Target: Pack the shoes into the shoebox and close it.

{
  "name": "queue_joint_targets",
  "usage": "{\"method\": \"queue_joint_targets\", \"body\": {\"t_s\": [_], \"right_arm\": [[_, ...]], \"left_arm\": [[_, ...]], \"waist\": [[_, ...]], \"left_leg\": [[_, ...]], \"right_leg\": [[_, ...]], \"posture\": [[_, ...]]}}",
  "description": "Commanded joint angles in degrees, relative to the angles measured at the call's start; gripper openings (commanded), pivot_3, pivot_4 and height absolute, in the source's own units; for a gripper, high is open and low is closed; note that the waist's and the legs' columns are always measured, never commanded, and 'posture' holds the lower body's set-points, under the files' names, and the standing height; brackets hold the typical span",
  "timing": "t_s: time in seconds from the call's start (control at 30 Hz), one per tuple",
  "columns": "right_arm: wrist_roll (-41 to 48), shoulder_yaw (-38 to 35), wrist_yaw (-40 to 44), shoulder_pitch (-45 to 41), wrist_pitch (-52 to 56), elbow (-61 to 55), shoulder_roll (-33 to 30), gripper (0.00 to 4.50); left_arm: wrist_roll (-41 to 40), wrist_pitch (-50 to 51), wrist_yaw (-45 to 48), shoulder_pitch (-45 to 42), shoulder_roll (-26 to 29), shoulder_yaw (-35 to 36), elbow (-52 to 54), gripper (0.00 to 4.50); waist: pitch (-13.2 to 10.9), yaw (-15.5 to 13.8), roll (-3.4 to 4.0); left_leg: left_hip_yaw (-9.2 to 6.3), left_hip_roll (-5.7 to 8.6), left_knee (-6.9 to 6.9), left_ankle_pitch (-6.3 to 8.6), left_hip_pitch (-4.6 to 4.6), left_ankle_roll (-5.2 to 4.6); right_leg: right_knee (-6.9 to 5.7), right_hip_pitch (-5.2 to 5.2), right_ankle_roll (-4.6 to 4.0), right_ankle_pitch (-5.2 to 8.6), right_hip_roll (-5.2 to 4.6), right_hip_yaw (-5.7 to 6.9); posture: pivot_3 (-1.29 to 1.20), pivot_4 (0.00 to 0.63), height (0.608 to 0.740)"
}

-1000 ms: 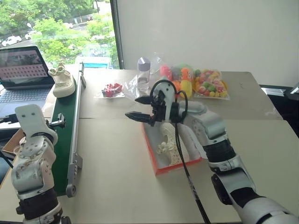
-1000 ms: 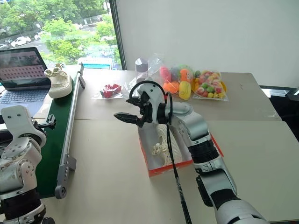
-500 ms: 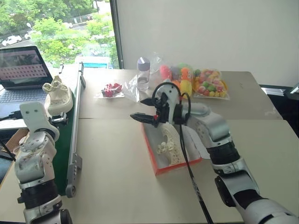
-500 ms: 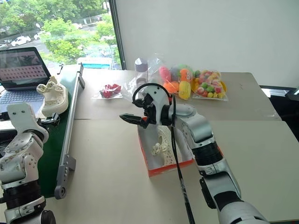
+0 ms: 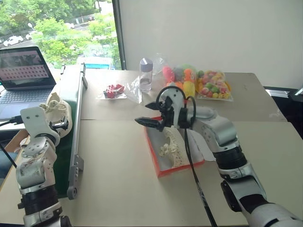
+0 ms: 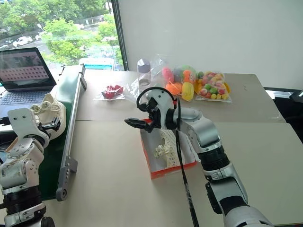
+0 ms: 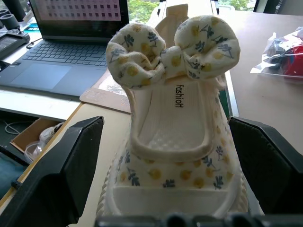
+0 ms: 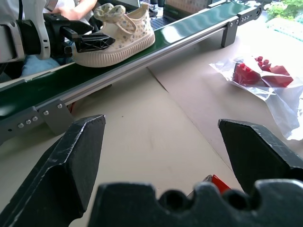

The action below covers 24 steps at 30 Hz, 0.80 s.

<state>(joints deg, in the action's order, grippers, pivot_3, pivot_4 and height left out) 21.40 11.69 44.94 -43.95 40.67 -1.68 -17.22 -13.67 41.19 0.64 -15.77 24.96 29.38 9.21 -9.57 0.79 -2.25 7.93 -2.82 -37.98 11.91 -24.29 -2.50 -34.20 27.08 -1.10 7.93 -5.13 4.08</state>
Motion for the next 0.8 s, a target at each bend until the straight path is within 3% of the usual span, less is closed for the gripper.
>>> {"method": "queue_joint_targets", "body": {"t_s": [0.03, 0.17, 0.27, 0.4, 0.6, 0.8], "right_arm": [[0.22, -0.51, 0.05, -0.74, -0.14, -1.84, -0.16, 4.48], [0.07, -0.44, 0.03, -0.89, -0.25, -1.65, -0.15, 4.48], [-0.20, -0.32, -0.17, -0.98, -0.42, -1.49, -0.05, 4.50], [-0.34, -0.25, -0.25, -0.87, -0.33, -1.65, 0.01, 4.50], [-0.56, 0.01, -0.31, -0.73, -0.40, -1.85, -0.11, 4.50], [0.68, -1.94, -1.72, -1.06, 0.62, -1.62, 0.68, 4.50]], "left_arm": [[-1.72, -0.08, 0.31, -0.12, -0.54, 1.64, 1.00, 4.50], [-3.35, 1.38, 0.78, 0.09, -1.37, 1.71, 1.10, 4.50], [-5.30, 3.03, 1.24, 0.03, -2.29, 2.21, 0.46, 3.87], [-6.42, 3.74, 1.35, 0.00, -2.86, 2.33, 0.36, 2.31], [-6.38, 1.43, 1.80, -0.57, -3.23, 0.99, 1.14, 0.56], [-8.19, -2.74, 3.75, -4.84, -3.60, -1.12, 6.01, 0.56]], "waist": [[0.00, -0.01, 0.00], [0.00, -0.12, 0.00], [0.00, -0.17, 0.00], [0.01, -0.32, 0.02], [0.01, -0.78, 0.03], [0.00, -1.52, 0.01]], "left_leg": [[0.00, 0.00, 0.00, 0.00, 0.01, 0.00], [-0.02, -0.01, 0.00, 0.00, 0.02, 0.00], [-0.01, 0.01, 0.00, -0.01, 0.03, 0.01], [-0.02, 0.02, 0.00, -0.02, 0.07, 0.02], [-0.02, 0.03, 0.00, -0.04, 0.12, 0.05], [-0.05, 0.03, 0.00, -0.05, 0.02, 0.06]], "right_leg": [[-0.01, 0.00, 0.00, 0.00, 0.00, 0.00], [-0.03, 0.00, 0.00, 0.00, 0.01, 0.01], [-0.05, -0.02, 0.00, 0.00, -0.02, 0.01], [-0.10, -0.03, 0.00, 0.01, -0.03, 0.01], [-0.18, -0.06, -0.18, 0.12, -0.05, 0.01], [-0.12, -0.04, -0.20, 0.13, -0.05, 0.04]], "posture": [[0.00, 0.150, 0.740], [0.00, 0.150, 0.740], [0.00, 0.150, 0.740], [0.00, 0.150, 0.740], [0.00, 0.150, 0.740], [0.00, 0.150, 0.740]]}}
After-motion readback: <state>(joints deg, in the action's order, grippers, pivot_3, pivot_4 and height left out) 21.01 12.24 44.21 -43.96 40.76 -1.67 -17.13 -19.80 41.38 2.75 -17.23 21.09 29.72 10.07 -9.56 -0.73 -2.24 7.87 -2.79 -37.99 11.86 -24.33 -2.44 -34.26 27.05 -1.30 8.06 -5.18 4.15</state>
